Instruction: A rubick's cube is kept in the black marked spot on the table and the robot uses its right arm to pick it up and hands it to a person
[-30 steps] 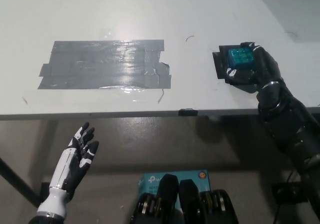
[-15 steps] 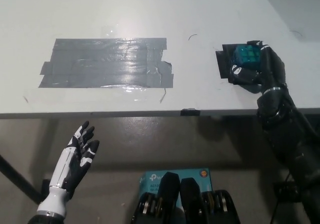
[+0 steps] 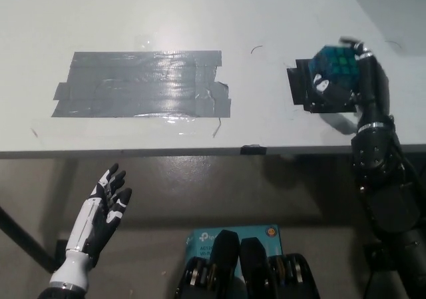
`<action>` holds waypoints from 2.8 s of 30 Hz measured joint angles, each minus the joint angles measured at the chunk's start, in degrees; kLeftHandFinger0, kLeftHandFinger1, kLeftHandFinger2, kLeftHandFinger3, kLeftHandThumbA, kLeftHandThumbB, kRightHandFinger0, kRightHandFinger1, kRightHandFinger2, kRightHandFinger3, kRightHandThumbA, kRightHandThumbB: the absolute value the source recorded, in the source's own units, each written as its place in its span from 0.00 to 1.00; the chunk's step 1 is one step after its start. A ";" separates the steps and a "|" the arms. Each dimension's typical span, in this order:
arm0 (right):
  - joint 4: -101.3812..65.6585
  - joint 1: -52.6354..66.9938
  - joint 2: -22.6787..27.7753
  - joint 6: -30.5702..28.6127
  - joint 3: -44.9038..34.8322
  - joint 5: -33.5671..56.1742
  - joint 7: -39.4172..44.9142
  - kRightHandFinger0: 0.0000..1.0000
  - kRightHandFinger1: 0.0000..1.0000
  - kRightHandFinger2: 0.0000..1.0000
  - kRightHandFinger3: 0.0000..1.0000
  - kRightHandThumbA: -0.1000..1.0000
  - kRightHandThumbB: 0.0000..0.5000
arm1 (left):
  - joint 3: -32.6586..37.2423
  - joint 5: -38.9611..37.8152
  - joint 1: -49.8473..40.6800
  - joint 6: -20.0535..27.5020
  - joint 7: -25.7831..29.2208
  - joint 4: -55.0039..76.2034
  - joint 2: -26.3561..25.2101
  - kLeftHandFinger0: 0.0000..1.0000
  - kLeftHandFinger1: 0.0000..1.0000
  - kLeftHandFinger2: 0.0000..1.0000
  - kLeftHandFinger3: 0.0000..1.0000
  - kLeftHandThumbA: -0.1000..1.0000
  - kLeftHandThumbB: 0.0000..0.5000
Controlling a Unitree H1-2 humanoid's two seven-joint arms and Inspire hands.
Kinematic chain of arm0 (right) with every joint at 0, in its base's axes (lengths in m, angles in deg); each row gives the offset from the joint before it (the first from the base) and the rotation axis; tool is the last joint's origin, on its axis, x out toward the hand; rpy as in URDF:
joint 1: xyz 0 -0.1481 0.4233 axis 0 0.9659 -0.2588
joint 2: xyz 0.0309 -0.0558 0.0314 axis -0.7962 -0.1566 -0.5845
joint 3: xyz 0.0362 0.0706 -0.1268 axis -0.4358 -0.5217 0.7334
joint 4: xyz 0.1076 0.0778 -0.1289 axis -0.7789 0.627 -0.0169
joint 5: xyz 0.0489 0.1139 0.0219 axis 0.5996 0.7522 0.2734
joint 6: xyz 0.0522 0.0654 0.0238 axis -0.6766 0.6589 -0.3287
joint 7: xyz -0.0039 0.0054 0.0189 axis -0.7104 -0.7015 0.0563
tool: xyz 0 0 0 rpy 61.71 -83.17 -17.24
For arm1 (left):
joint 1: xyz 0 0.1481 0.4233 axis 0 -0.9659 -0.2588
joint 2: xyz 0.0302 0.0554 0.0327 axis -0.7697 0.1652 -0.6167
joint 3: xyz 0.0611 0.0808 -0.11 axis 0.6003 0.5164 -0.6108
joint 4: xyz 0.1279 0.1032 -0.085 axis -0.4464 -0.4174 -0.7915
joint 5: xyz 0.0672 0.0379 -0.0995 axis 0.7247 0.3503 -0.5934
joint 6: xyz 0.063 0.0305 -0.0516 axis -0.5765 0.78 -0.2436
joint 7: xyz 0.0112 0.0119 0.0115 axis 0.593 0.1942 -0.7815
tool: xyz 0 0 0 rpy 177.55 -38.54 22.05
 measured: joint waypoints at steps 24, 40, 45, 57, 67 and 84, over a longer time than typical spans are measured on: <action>-16.03 -9.89 -0.75 8.61 -4.14 0.92 4.13 0.00 0.33 0.76 0.83 0.00 0.35 | -0.01 0.02 0.88 0.08 -0.03 0.22 -0.03 0.96 1.00 1.00 1.00 0.79 0.18; 28.35 -26.59 -3.49 1.79 1.72 -0.38 3.49 0.00 0.26 0.65 0.65 0.00 0.54 | 0.41 0.38 -0.32 0.16 -0.04 0.90 -0.03 0.94 1.00 1.00 1.00 0.78 0.20; 38.45 -29.88 -5.19 -0.91 2.64 -0.35 3.35 0.00 0.21 0.64 0.73 0.00 0.43 | 0.59 0.60 -0.52 0.16 -0.06 1.42 -0.03 0.93 1.00 1.00 1.00 0.76 0.20; 44.85 -32.25 -6.09 -3.65 5.48 -0.19 7.97 1.00 1.00 1.00 1.00 0.78 1.00 | 0.64 0.74 -0.53 0.16 -0.69 2.10 -0.03 0.91 1.00 1.00 1.00 0.75 0.20; 42.01 -31.84 -5.45 -3.93 5.37 0.97 15.62 1.00 1.00 1.00 1.00 0.94 1.00 | 0.63 0.83 -0.60 0.17 -0.84 2.11 -0.03 0.92 1.00 1.00 1.00 0.76 0.21; 9.29 -12.77 -2.82 -3.16 1.62 2.17 16.53 1.00 1.00 1.00 1.00 0.98 0.88 | 0.61 0.99 -1.41 -0.03 -0.82 1.93 0.01 0.92 1.00 1.00 1.00 0.69 0.21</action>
